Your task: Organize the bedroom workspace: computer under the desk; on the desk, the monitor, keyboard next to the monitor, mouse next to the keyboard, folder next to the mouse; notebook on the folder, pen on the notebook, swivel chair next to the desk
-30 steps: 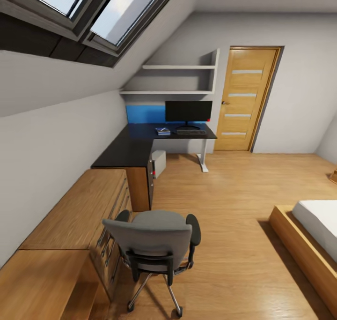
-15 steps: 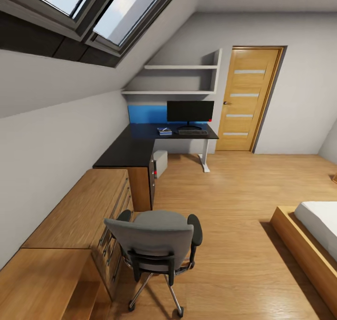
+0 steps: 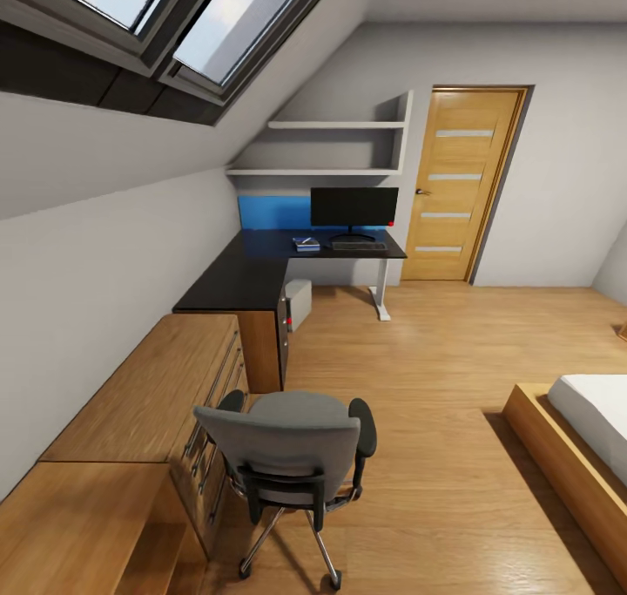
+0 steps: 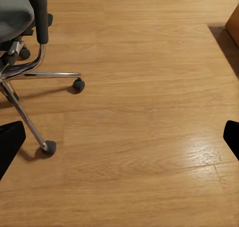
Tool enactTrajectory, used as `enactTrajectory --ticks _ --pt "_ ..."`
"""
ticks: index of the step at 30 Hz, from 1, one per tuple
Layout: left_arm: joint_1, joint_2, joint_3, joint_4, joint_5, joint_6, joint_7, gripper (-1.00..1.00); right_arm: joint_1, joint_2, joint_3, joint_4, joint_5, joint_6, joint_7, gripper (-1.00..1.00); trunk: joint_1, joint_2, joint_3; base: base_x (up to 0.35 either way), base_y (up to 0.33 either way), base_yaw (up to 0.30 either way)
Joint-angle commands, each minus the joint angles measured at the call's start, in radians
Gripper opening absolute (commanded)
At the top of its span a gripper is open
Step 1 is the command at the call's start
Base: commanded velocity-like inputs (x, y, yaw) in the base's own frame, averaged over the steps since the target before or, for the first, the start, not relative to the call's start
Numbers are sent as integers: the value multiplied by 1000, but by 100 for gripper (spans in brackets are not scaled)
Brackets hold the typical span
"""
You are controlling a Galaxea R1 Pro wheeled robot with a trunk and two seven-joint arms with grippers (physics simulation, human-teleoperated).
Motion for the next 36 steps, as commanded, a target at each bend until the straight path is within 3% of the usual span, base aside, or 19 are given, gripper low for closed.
enactTrajectory --ticks 1,22,36 --pt "-1 -1 -9 0 5 2 4 100 -1 1 9 2 -1 -3 -8 100 1 -2 -2 0 0 0" --pt "-1 0 -14 0 4 22 -7 100 -1 -1 9 2 -1 -3 -8 100 1 -2 -2 0 0 0" --pt "-1 2 -13 0 6 24 -7 100 -1 -1 9 2 -1 -3 -8 100 54 -100 -46 0 0 0"
